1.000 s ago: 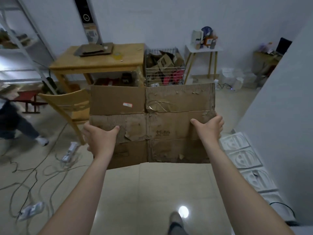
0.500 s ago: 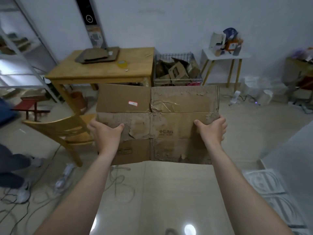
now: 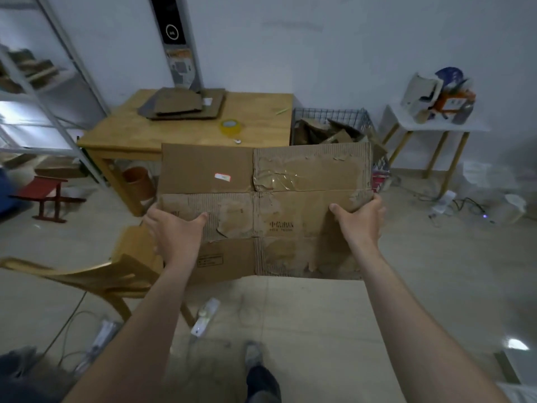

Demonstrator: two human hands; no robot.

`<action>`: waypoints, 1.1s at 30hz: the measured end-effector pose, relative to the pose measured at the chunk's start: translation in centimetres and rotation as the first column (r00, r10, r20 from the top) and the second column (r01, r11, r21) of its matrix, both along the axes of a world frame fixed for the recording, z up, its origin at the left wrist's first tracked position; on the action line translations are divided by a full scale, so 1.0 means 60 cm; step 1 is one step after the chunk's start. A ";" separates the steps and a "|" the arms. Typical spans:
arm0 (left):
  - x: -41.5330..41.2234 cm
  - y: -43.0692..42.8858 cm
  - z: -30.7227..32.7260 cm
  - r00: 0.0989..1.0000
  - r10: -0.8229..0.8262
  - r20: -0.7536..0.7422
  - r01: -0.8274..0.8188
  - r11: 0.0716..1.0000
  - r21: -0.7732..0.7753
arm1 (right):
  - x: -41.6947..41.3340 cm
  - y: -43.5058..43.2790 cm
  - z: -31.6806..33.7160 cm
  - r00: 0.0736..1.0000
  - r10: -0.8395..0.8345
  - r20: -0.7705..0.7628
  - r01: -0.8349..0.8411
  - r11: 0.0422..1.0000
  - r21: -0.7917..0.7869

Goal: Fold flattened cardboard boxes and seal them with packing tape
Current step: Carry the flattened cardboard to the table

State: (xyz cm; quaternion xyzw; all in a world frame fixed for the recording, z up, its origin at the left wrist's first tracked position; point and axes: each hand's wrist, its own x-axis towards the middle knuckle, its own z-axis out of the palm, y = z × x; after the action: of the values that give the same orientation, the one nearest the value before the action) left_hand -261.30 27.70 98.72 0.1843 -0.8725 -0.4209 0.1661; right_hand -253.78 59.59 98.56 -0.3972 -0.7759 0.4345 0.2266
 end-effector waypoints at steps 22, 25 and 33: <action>-0.782 -0.012 -0.007 0.997 0.063 0.039 -0.063 0.998 -0.007 | -0.822 -0.022 -0.009 1.000 0.013 0.017 -0.013 1.000 -0.013; -0.905 0.009 -0.014 0.994 0.093 0.061 -0.092 0.996 -0.019 | -0.960 -0.006 -0.027 0.998 0.036 0.045 -0.036 0.999 -0.018; -1.196 0.012 0.013 0.981 0.181 0.071 -0.179 0.983 -0.035 | -1.291 0.001 -0.014 0.990 0.131 0.053 -0.129 0.991 -0.044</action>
State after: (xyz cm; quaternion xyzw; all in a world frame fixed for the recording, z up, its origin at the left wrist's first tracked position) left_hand -333.06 28.45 99.49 0.2756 -0.8636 -0.3846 0.1740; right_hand -331.22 59.67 97.73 -0.3623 -0.7973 0.4526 0.1680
